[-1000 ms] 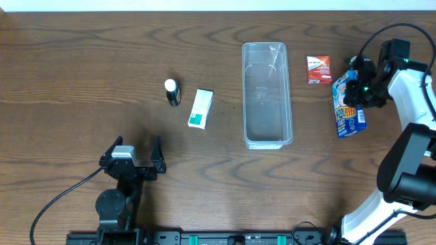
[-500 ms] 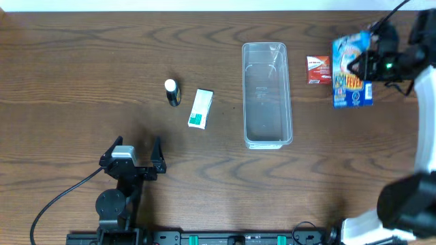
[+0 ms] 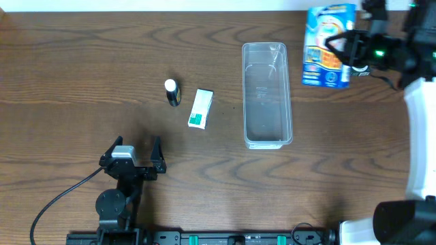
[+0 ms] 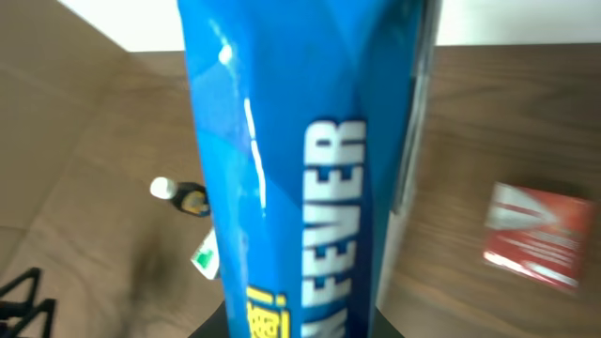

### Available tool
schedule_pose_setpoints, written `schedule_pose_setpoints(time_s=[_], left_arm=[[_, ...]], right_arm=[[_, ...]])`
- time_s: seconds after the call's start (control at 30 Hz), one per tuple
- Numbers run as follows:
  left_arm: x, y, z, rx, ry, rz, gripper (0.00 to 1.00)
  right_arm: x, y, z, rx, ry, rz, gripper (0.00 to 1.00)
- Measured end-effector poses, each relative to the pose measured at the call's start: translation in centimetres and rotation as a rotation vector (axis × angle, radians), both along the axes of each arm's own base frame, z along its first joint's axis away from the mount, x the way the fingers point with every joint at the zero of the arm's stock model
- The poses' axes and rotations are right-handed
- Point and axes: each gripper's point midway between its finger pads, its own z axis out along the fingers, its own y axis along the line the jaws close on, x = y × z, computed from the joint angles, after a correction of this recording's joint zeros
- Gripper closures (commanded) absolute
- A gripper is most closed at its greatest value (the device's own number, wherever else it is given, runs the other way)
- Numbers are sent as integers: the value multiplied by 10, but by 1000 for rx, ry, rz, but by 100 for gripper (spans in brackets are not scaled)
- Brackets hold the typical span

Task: Pack container
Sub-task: 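Lift the blue box and carry it over the clear container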

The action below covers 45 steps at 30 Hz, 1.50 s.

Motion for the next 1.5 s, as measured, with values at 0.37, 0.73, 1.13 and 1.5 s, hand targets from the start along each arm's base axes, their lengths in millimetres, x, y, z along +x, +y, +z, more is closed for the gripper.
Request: schedule_pose_setpoints(time_s=[0.37, 0.73, 1.13, 1.5], left_arm=[[0, 0, 0, 0, 0, 0, 2], [0, 0, 0, 0, 0, 0, 2], [0, 0, 0, 0, 0, 0, 2], [0, 0, 0, 0, 0, 0, 2]], right_arm=[[34, 59, -59, 105, 172, 27, 85], [45, 77, -119, 124, 339, 4, 85], [41, 97, -154, 101, 418, 30, 83], [35, 100, -166, 64, 439, 23, 82]])
